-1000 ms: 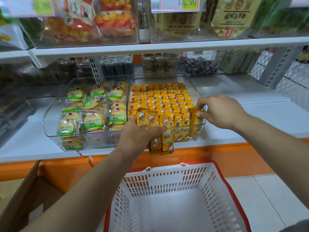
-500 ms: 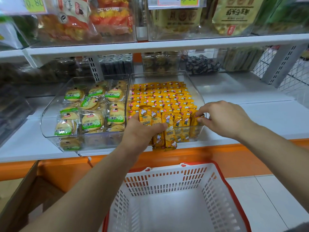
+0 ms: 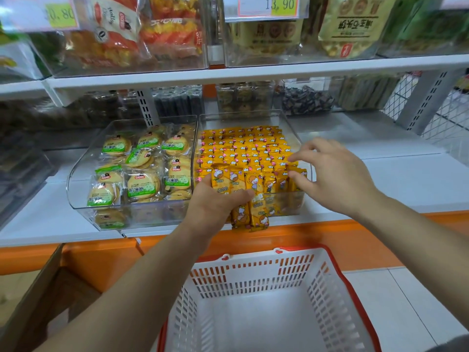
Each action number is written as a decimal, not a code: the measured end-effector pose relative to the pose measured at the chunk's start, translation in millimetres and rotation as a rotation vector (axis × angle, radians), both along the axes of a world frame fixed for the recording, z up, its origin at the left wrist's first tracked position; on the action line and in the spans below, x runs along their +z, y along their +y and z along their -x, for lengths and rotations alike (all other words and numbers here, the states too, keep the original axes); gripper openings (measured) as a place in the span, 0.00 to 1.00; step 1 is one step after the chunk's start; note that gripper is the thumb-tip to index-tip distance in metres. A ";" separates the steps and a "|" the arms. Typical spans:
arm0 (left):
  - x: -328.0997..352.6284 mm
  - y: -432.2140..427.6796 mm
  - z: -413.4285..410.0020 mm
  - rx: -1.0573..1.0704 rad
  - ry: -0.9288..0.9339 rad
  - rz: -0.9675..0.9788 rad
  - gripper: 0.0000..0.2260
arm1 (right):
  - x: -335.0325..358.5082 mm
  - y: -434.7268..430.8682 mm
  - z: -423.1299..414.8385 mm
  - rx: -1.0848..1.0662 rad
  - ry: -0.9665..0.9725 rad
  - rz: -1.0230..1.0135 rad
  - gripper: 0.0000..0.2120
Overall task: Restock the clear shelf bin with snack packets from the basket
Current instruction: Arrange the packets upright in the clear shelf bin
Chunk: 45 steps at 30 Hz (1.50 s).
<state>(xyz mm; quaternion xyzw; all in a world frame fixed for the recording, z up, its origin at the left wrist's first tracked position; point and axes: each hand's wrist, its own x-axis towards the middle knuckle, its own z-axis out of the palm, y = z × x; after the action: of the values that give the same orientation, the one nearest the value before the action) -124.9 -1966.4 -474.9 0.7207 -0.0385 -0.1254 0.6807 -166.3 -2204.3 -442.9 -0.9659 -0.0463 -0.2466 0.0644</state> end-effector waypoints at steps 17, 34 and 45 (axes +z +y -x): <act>-2.1 -0.5 -2.9 -0.026 0.048 0.016 0.22 | 6.8 -6.6 -12.2 0.151 -0.013 -0.855 0.15; 5.5 9.2 -0.2 -0.095 0.154 0.085 0.19 | -8.6 -1.7 -25.6 0.057 0.244 0.070 0.15; 8.1 19.9 8.0 -0.096 0.103 0.039 0.19 | -32.2 -4.4 0.2 0.095 0.263 0.205 0.27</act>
<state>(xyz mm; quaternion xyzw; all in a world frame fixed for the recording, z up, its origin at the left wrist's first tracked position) -132.9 -1946.4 -466.8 0.6974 -0.0405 -0.1941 0.6887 -166.5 -2208.8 -475.1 -0.9880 -0.1081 -0.1086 -0.0172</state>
